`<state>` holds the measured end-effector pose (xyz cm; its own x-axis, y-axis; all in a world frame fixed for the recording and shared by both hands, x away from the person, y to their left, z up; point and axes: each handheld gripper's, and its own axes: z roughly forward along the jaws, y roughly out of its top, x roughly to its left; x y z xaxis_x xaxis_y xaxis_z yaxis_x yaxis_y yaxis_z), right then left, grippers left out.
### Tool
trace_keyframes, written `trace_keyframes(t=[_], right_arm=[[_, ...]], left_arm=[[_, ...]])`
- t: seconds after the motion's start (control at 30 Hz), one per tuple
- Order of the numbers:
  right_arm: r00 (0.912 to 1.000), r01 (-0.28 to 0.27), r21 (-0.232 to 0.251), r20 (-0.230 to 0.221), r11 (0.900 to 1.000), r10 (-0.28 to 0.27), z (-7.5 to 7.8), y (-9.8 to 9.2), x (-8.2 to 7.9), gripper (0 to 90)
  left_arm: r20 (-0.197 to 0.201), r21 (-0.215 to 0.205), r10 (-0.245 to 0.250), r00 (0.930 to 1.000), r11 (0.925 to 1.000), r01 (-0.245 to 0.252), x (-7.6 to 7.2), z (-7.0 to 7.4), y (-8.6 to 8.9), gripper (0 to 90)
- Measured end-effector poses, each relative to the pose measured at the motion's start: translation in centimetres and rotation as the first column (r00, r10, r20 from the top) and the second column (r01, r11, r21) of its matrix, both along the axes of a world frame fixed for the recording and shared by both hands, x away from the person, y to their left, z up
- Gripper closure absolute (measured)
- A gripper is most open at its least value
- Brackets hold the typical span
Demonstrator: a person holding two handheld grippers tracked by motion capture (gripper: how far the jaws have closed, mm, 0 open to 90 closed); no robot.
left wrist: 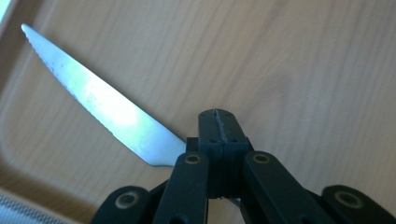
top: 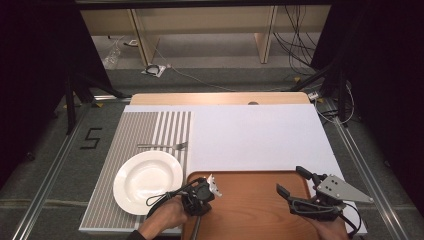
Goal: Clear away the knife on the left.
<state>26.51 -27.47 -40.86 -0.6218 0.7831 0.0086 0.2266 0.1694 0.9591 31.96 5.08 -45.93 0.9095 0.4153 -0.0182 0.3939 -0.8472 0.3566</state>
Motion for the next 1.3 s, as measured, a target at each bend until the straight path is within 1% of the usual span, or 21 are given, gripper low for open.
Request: trace_keyframes(t=[0.27,0.43,0.7,0.83,0.9,1.0,1.07,1.1,1.13,1.2,1.27,1.3], right_arm=[[1.0000,0.001,0.000,0.000,1.000,-0.001,0.0,0.0,0.0,18.7],[1.0000,-0.001,0.002,0.002,1.000,0.001,0.0,0.0,0.0,18.7],[1.0000,-0.001,0.002,0.001,1.000,0.001,0.0,0.0,0.0,18.7],[1.0000,0.000,-0.003,-0.002,1.000,0.000,0.0,0.0,-0.1,18.7],[1.0000,0.001,-0.006,-0.004,1.000,-0.001,0.0,0.0,-0.1,18.7],[1.0000,0.001,-0.012,-0.009,1.000,-0.001,0.0,0.0,-0.1,18.6],[1.0000,0.001,-0.012,-0.009,1.000,-0.001,0.0,0.0,-0.1,18.7],[1.0000,0.001,-0.011,-0.009,1.000,-0.001,0.0,0.0,-0.1,18.7],[1.0000,-0.002,-0.003,-0.004,1.000,0.002,0.0,0.1,0.0,18.7],[1.0000,-0.002,-0.003,-0.004,1.000,0.002,0.0,0.0,0.0,18.7],[1.0000,-0.001,-0.002,-0.005,1.000,0.001,0.0,0.0,0.0,18.7],[1.0000,-0.001,-0.003,-0.005,1.000,0.001,0.0,0.0,0.0,18.7]], left_arm=[[-0.011,0.009,0.028,0.9995,0.9996,-0.028,0.4,0.0,0.8,89.0],[-0.015,0.017,0.031,0.9994,0.9994,-0.031,0.6,0.0,1.1,89.0],[-0.026,0.032,0.053,0.9983,0.9982,-0.052,0.8,0.1,1.7,89.0],[-0.036,0.039,0.062,0.9974,0.9974,-0.061,1.0,0.1,2.0,89.0],[-0.048,0.045,0.064,0.9968,0.9971,-0.062,1.1,0.1,2.1,89.0],[-0.058,0.035,0.065,0.9962,0.9974,-0.063,1.1,0.1,2.3,88.6],[-0.060,0.031,0.064,0.9962,0.9976,-0.062,1.1,0.1,2.2,85.6],[-0.066,0.027,0.065,0.9958,0.9977,-0.063,1.1,0.2,2.2,81.8],[-0.068,0.018,0.064,0.9956,0.9979,-0.063,1.1,0.3,2.2,79.2],[-0.072,-0.003,0.056,0.9958,0.9984,-0.056,1.1,0.6,2.2,75.3],[-0.073,-0.022,0.052,0.9960,0.9983,-0.054,1.0,1.0,2.2,67.1],[-0.069,-0.022,0.057,0.9960,0.9981,-0.058,1.1,1.2,2.2,61.6]])
